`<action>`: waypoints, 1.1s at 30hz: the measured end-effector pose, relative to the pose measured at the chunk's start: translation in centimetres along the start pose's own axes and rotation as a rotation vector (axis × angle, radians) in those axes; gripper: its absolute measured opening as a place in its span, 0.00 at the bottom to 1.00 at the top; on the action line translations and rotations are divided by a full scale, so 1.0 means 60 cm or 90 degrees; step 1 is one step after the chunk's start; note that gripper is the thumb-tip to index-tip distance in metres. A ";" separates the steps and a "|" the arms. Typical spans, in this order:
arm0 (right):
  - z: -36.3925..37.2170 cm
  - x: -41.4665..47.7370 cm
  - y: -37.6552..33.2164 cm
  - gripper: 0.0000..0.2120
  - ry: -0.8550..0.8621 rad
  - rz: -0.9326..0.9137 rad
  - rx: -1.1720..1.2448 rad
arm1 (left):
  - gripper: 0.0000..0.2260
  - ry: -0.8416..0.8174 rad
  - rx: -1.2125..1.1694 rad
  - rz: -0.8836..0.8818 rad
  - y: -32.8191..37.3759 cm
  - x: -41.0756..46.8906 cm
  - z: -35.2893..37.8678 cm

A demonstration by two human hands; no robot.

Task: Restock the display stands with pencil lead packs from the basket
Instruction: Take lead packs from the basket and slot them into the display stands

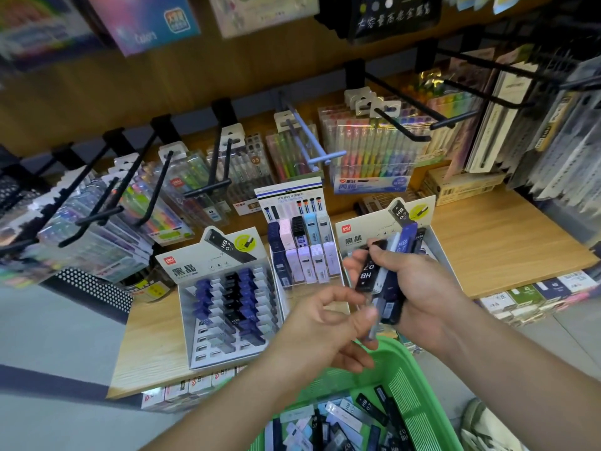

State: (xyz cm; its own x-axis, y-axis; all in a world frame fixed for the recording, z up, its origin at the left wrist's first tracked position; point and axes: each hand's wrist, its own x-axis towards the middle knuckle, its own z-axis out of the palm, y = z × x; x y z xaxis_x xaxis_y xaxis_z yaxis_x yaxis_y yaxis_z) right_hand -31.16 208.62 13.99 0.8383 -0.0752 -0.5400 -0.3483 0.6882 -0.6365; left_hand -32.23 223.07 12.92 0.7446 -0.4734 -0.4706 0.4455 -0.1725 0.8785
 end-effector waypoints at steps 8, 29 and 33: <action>0.002 0.001 0.002 0.08 -0.016 -0.052 -0.036 | 0.07 0.108 0.065 0.055 0.005 -0.033 -0.006; -0.021 -0.005 -0.023 0.16 -0.146 0.029 -0.247 | 0.10 0.189 0.063 0.191 0.010 -0.031 -0.081; -0.005 -0.008 -0.008 0.10 -0.177 0.017 -0.201 | 0.16 0.173 0.045 0.132 0.000 -0.036 -0.068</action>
State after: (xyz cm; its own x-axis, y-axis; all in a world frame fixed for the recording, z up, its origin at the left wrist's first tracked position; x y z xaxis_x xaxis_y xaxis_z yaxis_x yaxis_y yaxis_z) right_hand -31.52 208.08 14.38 0.8933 0.1668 -0.4174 -0.4469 0.4283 -0.7854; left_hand -31.80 227.63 13.63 0.9250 -0.2596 -0.2773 0.2420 -0.1600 0.9570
